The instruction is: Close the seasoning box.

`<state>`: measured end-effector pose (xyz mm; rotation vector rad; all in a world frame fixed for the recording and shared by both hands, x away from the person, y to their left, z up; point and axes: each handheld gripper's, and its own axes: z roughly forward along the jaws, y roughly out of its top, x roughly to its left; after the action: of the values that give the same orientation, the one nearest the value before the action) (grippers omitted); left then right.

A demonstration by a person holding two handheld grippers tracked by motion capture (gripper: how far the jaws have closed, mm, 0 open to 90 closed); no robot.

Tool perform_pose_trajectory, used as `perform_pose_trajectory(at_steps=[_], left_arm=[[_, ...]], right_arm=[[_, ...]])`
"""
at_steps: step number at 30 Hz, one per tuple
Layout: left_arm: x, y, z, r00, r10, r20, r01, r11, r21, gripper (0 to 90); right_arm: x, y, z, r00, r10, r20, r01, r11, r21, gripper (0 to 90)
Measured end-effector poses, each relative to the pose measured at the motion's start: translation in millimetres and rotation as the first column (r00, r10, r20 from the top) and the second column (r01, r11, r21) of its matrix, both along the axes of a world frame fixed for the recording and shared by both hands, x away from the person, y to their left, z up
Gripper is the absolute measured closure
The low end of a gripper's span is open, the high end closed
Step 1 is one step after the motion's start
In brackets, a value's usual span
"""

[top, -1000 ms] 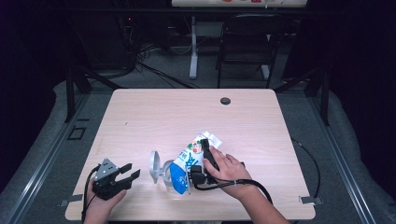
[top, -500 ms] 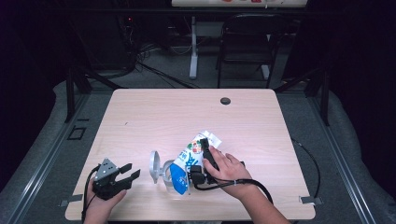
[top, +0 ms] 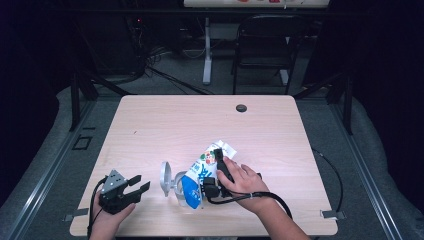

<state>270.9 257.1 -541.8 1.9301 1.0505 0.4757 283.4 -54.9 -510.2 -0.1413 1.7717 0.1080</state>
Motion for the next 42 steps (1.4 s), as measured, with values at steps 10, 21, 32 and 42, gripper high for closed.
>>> perform_pose_trajectory(at_steps=[10,21,32,42], left_arm=[[0.0,-0.1,0.1,1.0000,0.000,-0.003,0.000,1.0000,0.000,54.6],[0.2,0.0,-0.1,1.0000,-0.002,-0.004,0.002,1.0000,0.003,54.6],[0.0,-0.1,-0.1,1.0000,-0.001,-0.004,0.001,1.0000,0.001,54.6],[0.2,0.1,-0.1,1.0000,-0.001,0.001,0.001,1.0000,-0.001,54.6]], right_arm=[[0.0,-0.2,-0.9,0.9999,0.010,-0.002,-0.010,1.000,0.007,60.1],[-0.2,-0.2,-0.6,0.9999,0.011,-0.001,-0.011,1.000,0.005,60.3],[0.0,-0.4,-0.2,0.9999,0.013,0.000,-0.013,1.000,0.002,60.6],[0.1,0.1,0.7,0.9999,0.011,0.003,-0.011,1.000,-0.005,60.6]])
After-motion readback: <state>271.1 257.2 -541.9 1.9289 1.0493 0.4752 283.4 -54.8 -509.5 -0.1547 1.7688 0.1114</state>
